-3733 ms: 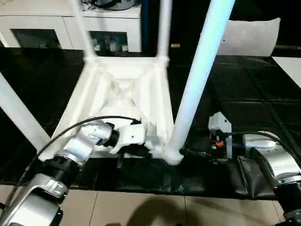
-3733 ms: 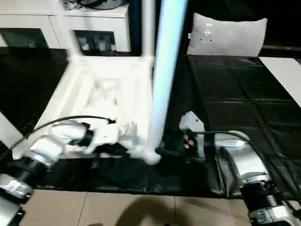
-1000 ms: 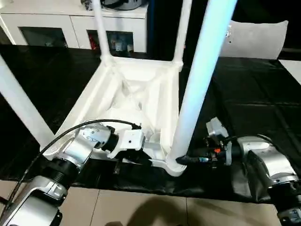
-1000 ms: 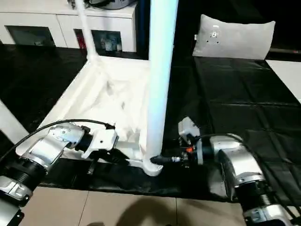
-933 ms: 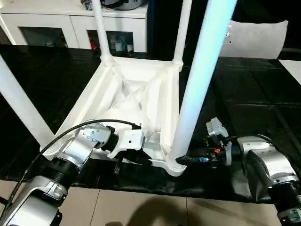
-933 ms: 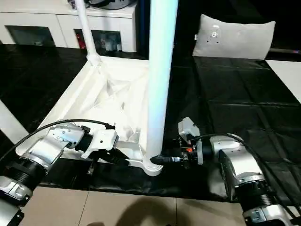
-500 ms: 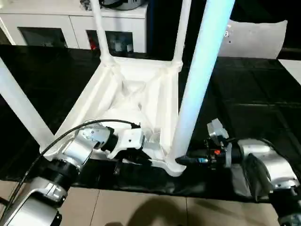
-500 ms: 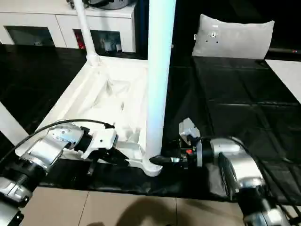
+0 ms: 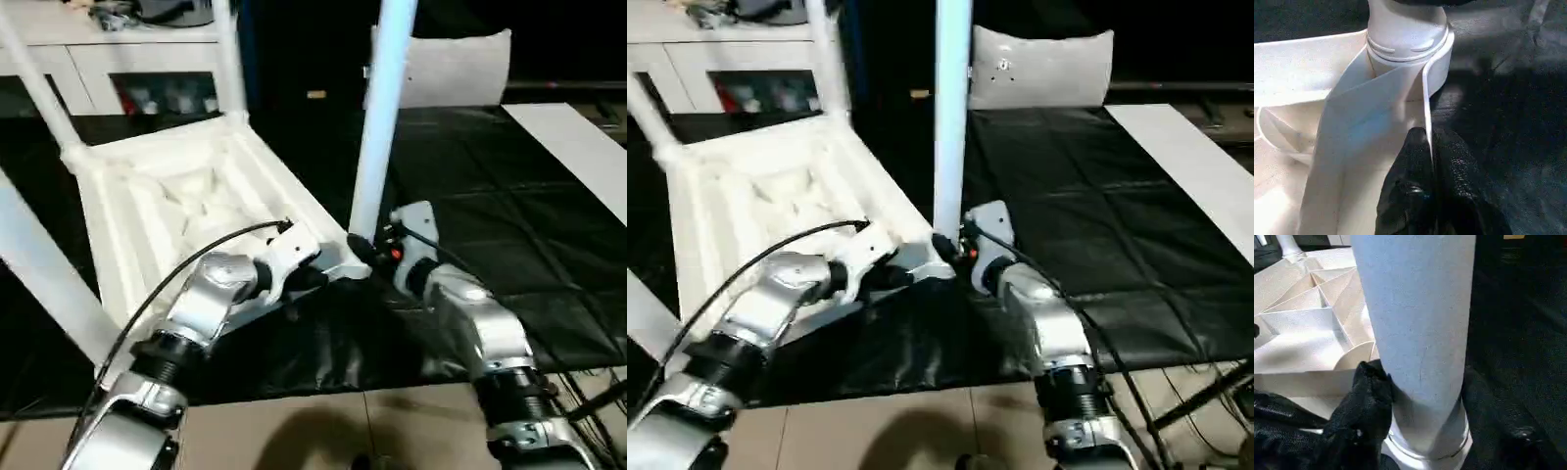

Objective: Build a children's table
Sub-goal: Rotate leg to tighten

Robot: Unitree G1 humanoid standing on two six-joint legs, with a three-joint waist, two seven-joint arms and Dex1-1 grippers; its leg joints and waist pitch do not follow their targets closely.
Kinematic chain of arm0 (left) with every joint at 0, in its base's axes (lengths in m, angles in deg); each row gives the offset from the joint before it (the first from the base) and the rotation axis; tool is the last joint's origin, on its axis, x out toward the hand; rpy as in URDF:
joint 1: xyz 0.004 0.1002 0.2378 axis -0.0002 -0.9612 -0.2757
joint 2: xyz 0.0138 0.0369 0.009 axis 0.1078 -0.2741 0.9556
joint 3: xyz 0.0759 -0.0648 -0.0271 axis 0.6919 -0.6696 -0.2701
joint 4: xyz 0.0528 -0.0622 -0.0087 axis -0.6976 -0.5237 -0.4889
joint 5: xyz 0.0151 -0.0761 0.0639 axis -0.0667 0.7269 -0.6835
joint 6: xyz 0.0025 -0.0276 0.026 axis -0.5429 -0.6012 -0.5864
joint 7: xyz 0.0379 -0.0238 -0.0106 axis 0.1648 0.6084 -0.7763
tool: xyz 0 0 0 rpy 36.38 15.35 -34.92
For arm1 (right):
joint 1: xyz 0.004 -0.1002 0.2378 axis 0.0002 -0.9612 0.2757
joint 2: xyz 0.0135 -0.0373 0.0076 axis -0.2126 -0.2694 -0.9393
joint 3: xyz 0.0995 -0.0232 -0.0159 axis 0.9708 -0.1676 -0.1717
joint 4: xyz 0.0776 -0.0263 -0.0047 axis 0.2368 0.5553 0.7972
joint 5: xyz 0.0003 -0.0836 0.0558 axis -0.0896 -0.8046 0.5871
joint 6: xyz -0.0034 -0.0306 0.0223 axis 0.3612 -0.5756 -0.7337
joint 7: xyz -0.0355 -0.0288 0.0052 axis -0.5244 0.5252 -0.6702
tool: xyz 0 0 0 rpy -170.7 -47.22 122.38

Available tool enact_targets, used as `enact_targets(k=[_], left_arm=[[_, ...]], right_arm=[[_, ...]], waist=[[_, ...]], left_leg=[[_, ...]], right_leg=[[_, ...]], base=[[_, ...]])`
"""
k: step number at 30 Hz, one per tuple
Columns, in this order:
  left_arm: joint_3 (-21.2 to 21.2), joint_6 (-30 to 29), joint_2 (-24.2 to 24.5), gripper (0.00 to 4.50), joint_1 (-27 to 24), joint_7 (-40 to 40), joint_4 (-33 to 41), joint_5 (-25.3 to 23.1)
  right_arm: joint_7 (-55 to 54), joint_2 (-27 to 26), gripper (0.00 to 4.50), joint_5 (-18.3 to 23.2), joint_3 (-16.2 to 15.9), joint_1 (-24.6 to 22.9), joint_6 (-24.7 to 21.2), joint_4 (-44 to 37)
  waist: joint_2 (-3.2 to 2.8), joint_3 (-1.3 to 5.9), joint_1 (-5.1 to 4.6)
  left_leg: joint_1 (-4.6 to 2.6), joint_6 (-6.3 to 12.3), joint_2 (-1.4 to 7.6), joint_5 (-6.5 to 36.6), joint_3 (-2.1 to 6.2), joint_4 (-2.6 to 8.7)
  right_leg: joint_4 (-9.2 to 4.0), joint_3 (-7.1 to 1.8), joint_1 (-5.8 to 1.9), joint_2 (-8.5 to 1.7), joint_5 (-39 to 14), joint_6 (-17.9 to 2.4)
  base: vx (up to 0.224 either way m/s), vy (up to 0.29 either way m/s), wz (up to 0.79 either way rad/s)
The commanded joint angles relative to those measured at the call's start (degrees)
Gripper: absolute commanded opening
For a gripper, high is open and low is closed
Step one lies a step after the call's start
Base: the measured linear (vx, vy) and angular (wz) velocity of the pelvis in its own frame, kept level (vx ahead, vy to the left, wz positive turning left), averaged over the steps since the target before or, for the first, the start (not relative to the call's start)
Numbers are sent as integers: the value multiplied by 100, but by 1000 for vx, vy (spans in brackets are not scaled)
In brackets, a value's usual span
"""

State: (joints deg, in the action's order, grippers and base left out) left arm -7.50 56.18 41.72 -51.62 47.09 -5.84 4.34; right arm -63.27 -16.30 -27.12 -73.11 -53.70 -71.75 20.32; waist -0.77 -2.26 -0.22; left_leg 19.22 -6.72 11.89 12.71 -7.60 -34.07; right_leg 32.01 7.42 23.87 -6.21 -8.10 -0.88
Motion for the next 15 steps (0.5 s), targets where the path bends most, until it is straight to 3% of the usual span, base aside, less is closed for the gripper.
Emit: enact_targets(k=[1, 2, 3, 6, 7, 11, 15], left_arm=[[426, 179, -189, 0, 55, 379, 357, 118], [432, 183, -165, 0, 45, 371, 353, 94], [436, 213, -77, 0, 23, 367, 324, 32], [443, 232, 20, 0, 6, 349, 289, -20], [444, 250, 39, 0, 4, 362, 279, -25], [485, 555, 324, 0, 13, 647, 121, -44], [609, 874, 557, 0, 57, 1015, -6, -46]], right_arm=[[50, 42, 266, 28, -30, -88, 30, 3], [84, 62, 278, 35, -37, -113, 45, -36], [217, 146, 290, 100, -1, -185, 88, -137], [323, 242, 309, 167, 58, -247, 149, -204], [387, 284, 317, 173, 57, -260, 176, -208], [1473, 981, 354, 397, 88, -387, 450, -237], [2259, 1479, 389, 516, 80, -368, 607, -191]], waist=[[3, 359, 85], [32, 368, 115], [7, 376, 222], [21, 403, 321], [24, 399, 338], [22, 392, 423], [50, 359, 419]], left_leg=[[113, 391, 25, 1101, -89, 452], [111, 420, 20, 949, -113, 433], [53, 542, 34, 621, -164, 406], [132, 654, 11, 124, -153, 380], [127, 693, 6, 38, -158, 365], [120, 749, 20, 194, -168, 365], [130, 619, 14, 623, -168, 398]], right_leg=[[-359, -222, -374, -176, -2029, -770], [-334, -245, -375, -166, -1812, -865], [-255, -304, -331, -148, -1286, -1169], [-122, -329, -421, -157, -666, -1325], [-100, -339, -414, -161, -544, -1364], [-126, -335, -437, -168, -741, -1334], [-213, -323, -447, -176, -1522, -1069]], base=[[53, -6, 10], [53, -6, 10], [64, -17, 15], [63, -17, 7], [0, 0, 0], [0, 0, 0], [0, 0, 0]])
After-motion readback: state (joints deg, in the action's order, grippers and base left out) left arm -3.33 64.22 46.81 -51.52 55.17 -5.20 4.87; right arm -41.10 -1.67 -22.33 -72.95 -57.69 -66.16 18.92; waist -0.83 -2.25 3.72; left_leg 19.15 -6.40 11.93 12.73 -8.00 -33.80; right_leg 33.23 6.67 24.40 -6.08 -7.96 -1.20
